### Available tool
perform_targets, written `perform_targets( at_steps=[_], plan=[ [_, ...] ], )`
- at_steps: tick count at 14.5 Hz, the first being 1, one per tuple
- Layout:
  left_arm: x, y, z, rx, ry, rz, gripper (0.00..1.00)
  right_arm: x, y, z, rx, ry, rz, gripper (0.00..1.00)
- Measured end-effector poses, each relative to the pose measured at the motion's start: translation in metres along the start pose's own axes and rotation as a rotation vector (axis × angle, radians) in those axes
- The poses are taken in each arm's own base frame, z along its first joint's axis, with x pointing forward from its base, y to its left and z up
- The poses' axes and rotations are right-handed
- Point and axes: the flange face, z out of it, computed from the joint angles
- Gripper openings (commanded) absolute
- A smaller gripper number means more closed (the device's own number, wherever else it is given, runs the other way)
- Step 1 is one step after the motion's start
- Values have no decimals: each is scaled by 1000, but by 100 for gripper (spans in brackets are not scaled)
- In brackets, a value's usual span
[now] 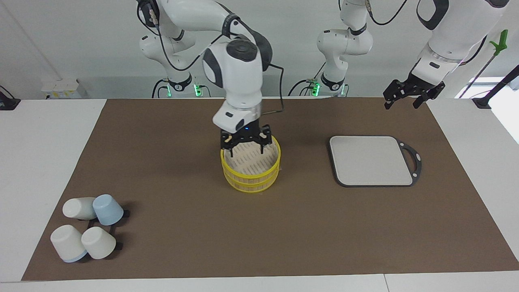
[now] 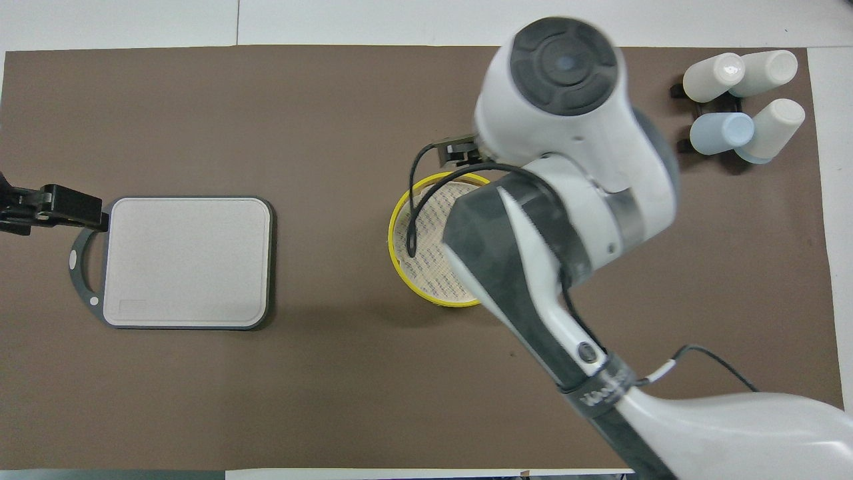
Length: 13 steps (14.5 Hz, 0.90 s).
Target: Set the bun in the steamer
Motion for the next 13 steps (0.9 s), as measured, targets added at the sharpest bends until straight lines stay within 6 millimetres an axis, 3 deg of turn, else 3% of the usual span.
perform_targets(
  at_steps=[2,4,9,13],
  plan=[
    [0,0,0,0,0,1,100,5,67,-21,-13,-18,8,100],
    [0,0,0,0,0,1,100,1,111,-37,-24,-42,43,100],
    [0,1,0,0,0,2,100,-21,198,-72,-41,-104,104,100],
    [0,1,0,0,0,2,100,-48,242,-60,-41,-125,148,100]
  ],
)
